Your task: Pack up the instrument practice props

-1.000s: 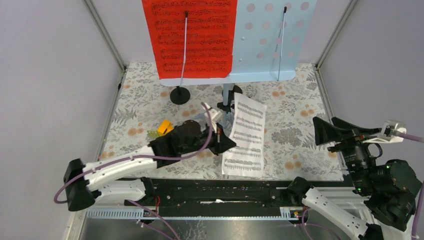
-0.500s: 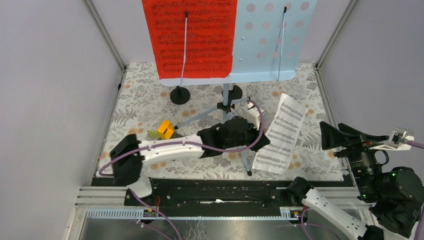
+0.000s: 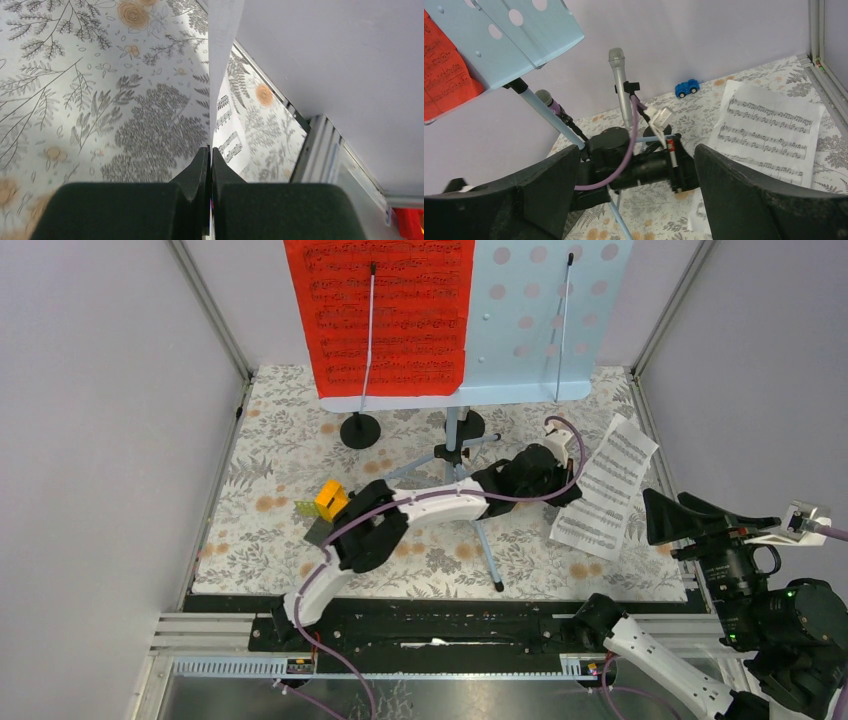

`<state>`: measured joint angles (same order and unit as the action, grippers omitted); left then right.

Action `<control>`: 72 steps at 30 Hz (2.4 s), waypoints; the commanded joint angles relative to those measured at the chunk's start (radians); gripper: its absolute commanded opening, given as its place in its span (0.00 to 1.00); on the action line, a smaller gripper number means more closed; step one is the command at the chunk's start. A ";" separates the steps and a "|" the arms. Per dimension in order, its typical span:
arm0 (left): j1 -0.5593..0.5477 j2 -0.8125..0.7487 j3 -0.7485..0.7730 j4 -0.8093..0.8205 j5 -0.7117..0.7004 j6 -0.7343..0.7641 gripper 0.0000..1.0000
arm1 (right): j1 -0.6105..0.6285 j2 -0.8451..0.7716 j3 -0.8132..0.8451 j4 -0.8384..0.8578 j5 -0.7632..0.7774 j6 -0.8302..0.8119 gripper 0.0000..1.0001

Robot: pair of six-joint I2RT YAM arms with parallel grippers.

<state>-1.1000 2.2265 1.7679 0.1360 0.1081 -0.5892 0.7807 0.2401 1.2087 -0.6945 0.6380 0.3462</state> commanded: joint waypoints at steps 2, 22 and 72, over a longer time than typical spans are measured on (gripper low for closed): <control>0.013 0.189 0.208 0.029 0.053 -0.069 0.00 | -0.002 -0.007 0.018 -0.025 0.013 0.044 0.91; 0.041 0.286 0.280 -0.043 0.057 -0.075 0.74 | -0.002 -0.028 0.017 -0.065 0.041 0.061 0.91; -0.304 -1.224 -0.835 -0.537 -0.745 -0.189 0.99 | 0.005 0.353 -0.051 0.050 -0.518 0.005 1.00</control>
<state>-1.4014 1.1919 1.0531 -0.5480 -0.6117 -0.8566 0.7826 0.5571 1.1778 -0.7643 0.2554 0.3450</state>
